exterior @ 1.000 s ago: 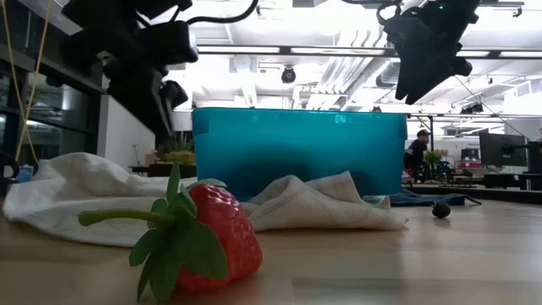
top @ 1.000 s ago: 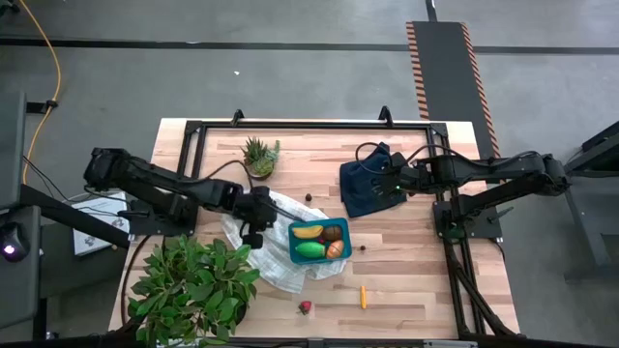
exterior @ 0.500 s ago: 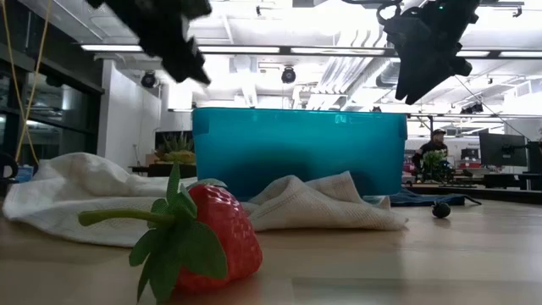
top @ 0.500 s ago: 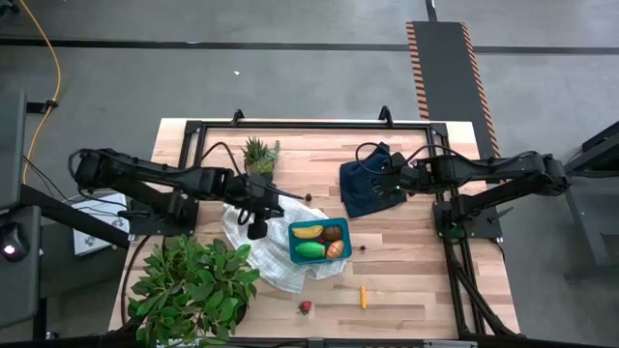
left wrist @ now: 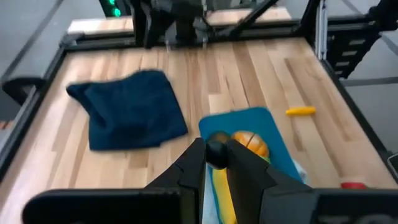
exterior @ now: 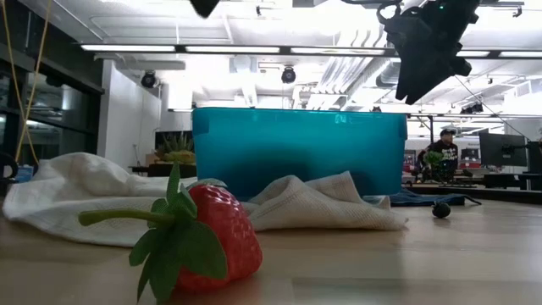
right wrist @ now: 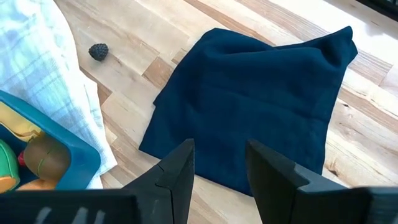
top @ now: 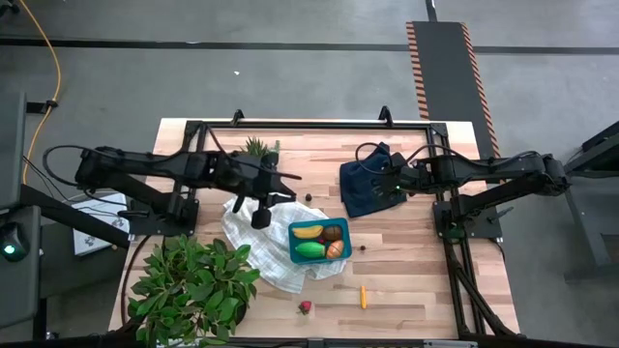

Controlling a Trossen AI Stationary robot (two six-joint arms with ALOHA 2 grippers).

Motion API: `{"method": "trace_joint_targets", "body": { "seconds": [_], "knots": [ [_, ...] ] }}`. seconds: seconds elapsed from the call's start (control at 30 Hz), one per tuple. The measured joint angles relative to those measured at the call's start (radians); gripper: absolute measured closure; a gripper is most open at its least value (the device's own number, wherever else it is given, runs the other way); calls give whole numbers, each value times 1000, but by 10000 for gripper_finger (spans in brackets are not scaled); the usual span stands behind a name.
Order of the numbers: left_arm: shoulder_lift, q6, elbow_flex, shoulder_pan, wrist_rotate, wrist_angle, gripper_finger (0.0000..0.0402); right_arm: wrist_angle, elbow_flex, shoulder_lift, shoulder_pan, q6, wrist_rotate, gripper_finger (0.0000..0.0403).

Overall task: Pick and placing Produce into tupperware
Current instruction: Put the left blueberry into the blue bin

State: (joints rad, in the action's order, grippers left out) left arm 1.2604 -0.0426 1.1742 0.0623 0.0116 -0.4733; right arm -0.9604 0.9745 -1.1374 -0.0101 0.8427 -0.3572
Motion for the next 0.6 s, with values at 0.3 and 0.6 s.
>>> {"method": "trace_joint_targets", "body": {
  "seconds": [0.3, 0.6],
  "knots": [
    [69, -13, 102, 60, -82, -62, 357, 1, 0, 0, 0, -14, 6, 269],
    [193, -66, 207, 82, -191, -138, 357, 6, 0, 0, 0, -16, 9, 269]
  ]
}}
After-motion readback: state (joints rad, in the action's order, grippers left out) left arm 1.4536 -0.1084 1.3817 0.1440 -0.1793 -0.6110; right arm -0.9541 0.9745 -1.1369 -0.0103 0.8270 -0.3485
